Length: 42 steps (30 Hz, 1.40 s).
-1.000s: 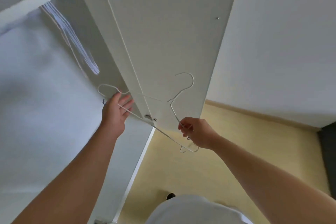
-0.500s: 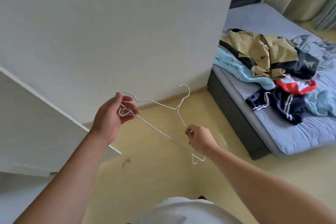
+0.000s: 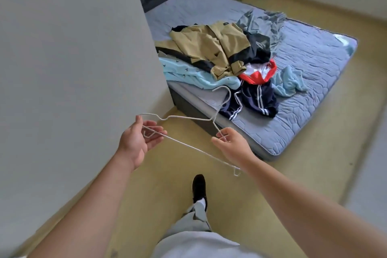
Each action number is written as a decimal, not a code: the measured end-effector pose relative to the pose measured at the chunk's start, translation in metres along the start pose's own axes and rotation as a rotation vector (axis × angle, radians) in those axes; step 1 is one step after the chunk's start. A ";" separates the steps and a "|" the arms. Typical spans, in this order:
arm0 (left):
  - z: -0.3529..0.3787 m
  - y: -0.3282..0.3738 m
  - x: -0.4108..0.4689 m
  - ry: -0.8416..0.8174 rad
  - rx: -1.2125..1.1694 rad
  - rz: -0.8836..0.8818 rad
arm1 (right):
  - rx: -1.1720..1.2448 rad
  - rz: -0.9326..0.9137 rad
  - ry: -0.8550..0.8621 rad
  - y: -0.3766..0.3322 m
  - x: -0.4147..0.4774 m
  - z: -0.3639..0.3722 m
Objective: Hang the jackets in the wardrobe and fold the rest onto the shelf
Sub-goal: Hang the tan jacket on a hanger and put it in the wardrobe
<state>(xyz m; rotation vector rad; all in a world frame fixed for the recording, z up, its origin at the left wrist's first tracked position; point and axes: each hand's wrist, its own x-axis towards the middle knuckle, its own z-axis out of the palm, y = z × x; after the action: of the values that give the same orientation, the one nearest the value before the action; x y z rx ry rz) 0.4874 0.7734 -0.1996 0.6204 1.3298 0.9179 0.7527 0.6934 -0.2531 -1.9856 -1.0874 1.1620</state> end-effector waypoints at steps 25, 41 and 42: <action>0.341 0.091 0.439 -0.179 0.816 -0.262 | 0.544 0.342 0.164 -0.041 0.363 -0.113; 0.449 0.063 0.714 -0.718 1.693 0.176 | 0.357 0.555 0.474 -0.071 0.520 -0.092; 0.457 0.053 0.729 -0.765 1.758 0.196 | 0.366 0.572 0.489 -0.069 0.531 -0.088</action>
<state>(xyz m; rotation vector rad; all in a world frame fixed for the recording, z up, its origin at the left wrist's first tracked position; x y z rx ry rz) 0.9162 1.4693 -0.4720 2.1571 1.0557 -0.6369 0.9581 1.1801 -0.3768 -2.1640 -0.0471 0.9617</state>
